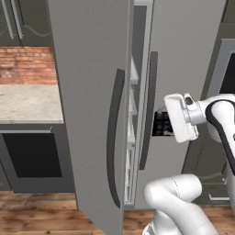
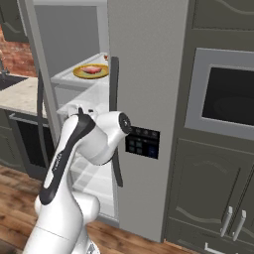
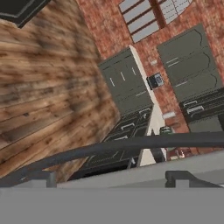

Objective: Retrieve the steak from the fridge and place it on the saucepan with marinade on the stove.

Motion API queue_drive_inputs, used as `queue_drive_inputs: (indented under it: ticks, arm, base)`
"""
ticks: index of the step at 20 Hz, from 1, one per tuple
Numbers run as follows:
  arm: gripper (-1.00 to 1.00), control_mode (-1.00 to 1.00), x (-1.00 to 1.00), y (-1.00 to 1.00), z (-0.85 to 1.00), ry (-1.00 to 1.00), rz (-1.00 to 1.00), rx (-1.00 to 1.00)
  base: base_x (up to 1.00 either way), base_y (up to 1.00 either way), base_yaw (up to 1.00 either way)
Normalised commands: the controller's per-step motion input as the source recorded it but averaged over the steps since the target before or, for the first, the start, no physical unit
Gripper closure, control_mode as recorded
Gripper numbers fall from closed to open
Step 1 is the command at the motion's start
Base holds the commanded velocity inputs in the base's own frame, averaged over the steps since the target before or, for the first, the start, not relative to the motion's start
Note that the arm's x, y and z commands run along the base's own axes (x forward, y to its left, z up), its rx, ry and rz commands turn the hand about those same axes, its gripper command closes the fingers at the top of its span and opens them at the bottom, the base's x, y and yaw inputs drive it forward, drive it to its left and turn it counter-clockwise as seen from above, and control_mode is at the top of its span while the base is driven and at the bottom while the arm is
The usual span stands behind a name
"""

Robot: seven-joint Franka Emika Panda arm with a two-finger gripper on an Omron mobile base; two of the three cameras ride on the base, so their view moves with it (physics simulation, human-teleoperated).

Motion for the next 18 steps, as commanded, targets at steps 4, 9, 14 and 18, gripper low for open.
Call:
queue_drive_inputs:
  ticks: [4,9,14,18]
  arm:
    - [-1.0,-1.0,0.37,0.15,-0.42,-0.06,0.0,-0.01]
    - [-1.0,-1.0,0.23,0.14,-0.12,-0.03,0.0,0.0]
    - [-1.0,-1.0,0.22,0.02,0.0,-0.02,0.0,0.0]
    - [-1.0,-1.0,0.34,0.0,-0.01,-0.05,0.0,0.0]
  base:
    - [0.0,0.0,0.0]
    - [0.0,0.0,0.0]
    - [0.0,0.0,0.0]
    - [0.0,0.0,0.0]
